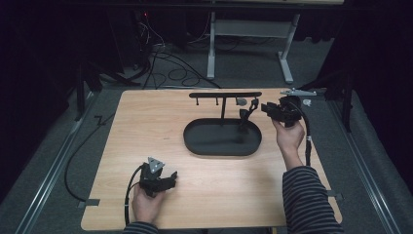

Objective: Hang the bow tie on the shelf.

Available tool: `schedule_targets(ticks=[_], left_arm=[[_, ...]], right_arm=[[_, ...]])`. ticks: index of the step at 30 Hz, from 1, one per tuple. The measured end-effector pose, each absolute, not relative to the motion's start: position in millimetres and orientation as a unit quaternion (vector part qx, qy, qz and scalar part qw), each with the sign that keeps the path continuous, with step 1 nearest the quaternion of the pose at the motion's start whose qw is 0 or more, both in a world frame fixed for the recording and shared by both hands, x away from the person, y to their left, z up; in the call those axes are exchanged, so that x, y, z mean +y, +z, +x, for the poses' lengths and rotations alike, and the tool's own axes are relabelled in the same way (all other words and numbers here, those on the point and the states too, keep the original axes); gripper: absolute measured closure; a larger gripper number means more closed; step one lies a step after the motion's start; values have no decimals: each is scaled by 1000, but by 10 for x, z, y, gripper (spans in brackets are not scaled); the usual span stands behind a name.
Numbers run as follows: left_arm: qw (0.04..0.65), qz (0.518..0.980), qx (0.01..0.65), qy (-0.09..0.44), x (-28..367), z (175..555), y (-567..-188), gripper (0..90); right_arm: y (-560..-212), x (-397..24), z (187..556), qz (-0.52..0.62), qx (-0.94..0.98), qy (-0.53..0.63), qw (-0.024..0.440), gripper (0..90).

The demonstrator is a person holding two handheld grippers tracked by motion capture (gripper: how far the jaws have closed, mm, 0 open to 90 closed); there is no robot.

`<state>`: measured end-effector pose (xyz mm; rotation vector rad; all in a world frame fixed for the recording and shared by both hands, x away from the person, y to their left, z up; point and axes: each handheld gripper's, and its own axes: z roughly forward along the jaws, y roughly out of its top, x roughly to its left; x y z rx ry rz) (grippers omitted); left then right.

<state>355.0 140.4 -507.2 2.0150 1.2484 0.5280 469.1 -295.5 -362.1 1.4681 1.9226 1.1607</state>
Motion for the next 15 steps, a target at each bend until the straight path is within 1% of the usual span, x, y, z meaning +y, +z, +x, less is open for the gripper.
schedule_targets(ticks=[4,8,11,15], left_arm=[[349,778,482,204,1404,3550,-5073,242],[349,778,482,204,1404,3550,-5072,241],[349,778,482,204,1404,3550,-5072,241],[349,778,482,204,1404,3550,-5072,241]], right_arm=[[-3590,-2970,4628,527,698,427,230,653],[-3591,-3006,4556,525,700,428,226,586],[-3591,-3044,4503,527,696,431,226,553],[-3588,-3078,4449,528,697,431,223,529]])
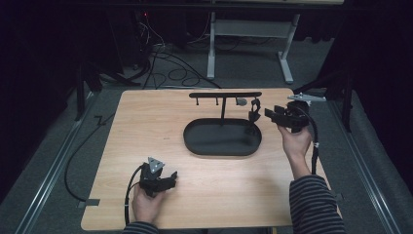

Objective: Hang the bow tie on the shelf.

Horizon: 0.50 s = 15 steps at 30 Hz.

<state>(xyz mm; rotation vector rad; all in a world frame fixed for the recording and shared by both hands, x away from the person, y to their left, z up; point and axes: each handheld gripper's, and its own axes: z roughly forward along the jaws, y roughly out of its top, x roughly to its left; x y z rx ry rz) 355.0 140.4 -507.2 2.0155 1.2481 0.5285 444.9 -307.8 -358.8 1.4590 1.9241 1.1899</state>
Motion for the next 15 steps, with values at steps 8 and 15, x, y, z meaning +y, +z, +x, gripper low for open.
schedule_targets(ticks=[8,15], left_arm=[[349,778,481,204,1403,3550,-5072,241],[349,778,481,204,1403,3550,-5073,241]], right_arm=[[-3602,-3191,4318,530,693,436,224,505],[-3602,-3276,4204,530,688,440,227,495]])
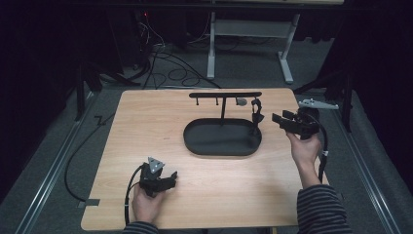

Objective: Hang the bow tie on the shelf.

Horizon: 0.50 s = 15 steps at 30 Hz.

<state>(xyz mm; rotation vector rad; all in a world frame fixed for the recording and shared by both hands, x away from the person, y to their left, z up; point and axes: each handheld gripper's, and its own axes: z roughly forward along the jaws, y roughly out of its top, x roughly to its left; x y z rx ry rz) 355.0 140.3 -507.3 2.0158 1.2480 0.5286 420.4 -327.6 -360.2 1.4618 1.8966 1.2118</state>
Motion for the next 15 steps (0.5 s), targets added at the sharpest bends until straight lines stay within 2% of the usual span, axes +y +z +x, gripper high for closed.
schedule_targets(ticks=[15], left_arm=[[349,778,482,204,1403,3550,-5073,241]], right_arm=[[-3664,-3410,3987,530,684,445,233,491]])
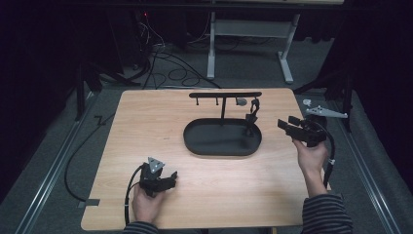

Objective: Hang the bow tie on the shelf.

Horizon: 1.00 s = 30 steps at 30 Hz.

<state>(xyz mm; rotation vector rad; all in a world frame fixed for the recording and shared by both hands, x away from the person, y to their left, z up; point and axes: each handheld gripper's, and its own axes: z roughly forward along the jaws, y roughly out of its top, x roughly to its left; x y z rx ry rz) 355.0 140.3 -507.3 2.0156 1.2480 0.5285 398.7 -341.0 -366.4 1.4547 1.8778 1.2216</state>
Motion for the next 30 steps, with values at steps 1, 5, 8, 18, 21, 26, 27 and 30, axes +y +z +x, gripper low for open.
schedule_targets(ticks=[1,5,8,18,21,26,27,30], left_arm=[[349,778,482,204,1403,3550,-5073,241],[349,778,482,204,1403,3550,-5073,241],[349,778,481,204,1403,3549,-5073,241],[348,778,482,204,1402,3549,-5072,241],[348,778,481,205,1401,3549,-5072,241],[348,778,481,204,1401,3548,-5072,241],[348,778,481,204,1401,3548,-5072,241],[348,778,481,204,1401,3548,-5071,241]], right_arm=[[-3668,-3413,3976,531,683,443,234,494],[-3691,-3448,3930,531,683,441,239,497],[-3706,-3472,3880,533,680,444,238,497],[-3781,-3528,3713,532,676,452,236,493],[-3769,-3499,3624,527,679,448,248,490],[-3775,-3471,3536,517,684,452,246,489],[-3777,-3465,3521,516,685,450,248,488],[-3784,-3432,3469,512,690,443,255,487]])
